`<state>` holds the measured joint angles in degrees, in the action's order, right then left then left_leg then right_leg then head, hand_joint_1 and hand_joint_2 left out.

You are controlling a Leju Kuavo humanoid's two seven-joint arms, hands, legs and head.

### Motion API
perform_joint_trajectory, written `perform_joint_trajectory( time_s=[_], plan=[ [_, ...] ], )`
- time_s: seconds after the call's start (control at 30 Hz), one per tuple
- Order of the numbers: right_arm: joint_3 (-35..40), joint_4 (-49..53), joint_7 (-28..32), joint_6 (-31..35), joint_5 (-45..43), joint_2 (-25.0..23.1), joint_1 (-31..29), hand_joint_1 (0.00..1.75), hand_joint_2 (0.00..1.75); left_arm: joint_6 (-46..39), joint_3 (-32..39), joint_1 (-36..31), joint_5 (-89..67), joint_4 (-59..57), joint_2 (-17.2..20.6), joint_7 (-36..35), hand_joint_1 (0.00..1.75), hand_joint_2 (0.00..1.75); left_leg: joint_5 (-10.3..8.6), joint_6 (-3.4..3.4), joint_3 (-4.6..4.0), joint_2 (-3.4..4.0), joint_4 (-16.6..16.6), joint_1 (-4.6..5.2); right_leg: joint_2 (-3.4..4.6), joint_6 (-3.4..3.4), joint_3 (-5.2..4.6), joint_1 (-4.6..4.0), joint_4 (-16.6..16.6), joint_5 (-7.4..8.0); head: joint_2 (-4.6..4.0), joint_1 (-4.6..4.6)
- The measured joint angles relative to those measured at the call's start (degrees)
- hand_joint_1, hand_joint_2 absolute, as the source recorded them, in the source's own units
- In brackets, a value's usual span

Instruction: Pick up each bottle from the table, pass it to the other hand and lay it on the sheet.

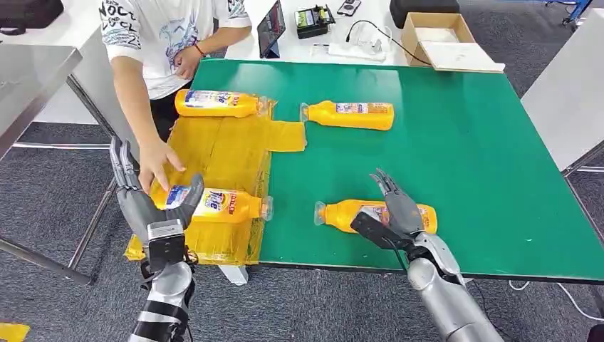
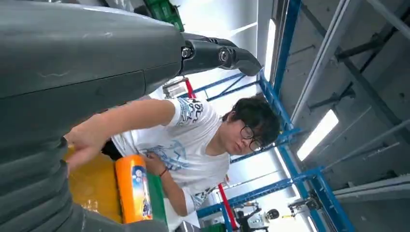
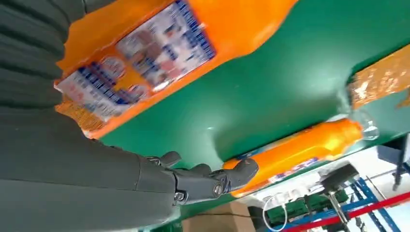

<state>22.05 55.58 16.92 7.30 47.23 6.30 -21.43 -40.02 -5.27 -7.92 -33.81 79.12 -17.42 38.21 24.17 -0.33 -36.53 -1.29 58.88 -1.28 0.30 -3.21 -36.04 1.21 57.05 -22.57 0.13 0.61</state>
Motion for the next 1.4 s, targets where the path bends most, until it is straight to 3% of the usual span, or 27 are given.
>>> perform_joint_trajectory(
  time_s=[0.27,0.57,1.03,1.2,1.4],
  plan=[
    [0.1,1.8,1.0,-3.8,-2.0,2.6,0.2,0.00,1.75,0.0,-1.1,0.0,1.9,-0.9,0.1,0.0,0.00,1.75,0.00,0.00,0.01,0.01,0.0,-0.04,0.01,0.01,-0.04,-0.03,0.0,0.00,0.00,0.04],
    [0.6,6.5,0.2,-10.8,-5.4,10.4,1.5,0.00,1.75,0.0,-4.3,0.0,5.1,-1.7,0.7,0.0,0.00,1.75,0.01,0.02,-0.06,-0.03,0.0,0.06,-0.02,-0.01,-0.05,0.07,0.0,0.00,0.00,0.02],
    [2.5,10.1,-3.0,-16.7,-8.3,20.4,2.9,0.00,1.75,0.0,-10.8,-1.6,14.1,-7.7,2.0,0.0,0.00,1.75,0.03,0.04,-0.07,0.00,0.0,0.05,-0.01,-0.01,-0.06,0.06,0.0,0.00,0.00,0.02],
    [3.5,9.2,-3.7,-17.0,-7.1,20.7,2.3,0.00,1.75,0.0,-12.4,-2.6,15.7,-9.4,2.3,0.0,0.00,1.75,0.03,0.05,-0.09,0.00,0.0,0.03,-0.01,-0.01,-0.05,0.03,0.0,0.00,0.00,0.07],
    [6.2,2.6,-3.4,-14.3,-4.9,17.5,-0.1,0.00,1.75,0.0,-14.0,-4.1,16.5,-11.5,2.3,0.0,0.00,1.75,0.00,0.05,-0.08,0.00,0.0,0.00,-0.01,-0.01,-0.05,-0.01,0.0,0.01,0.00,0.02]
  ],
)
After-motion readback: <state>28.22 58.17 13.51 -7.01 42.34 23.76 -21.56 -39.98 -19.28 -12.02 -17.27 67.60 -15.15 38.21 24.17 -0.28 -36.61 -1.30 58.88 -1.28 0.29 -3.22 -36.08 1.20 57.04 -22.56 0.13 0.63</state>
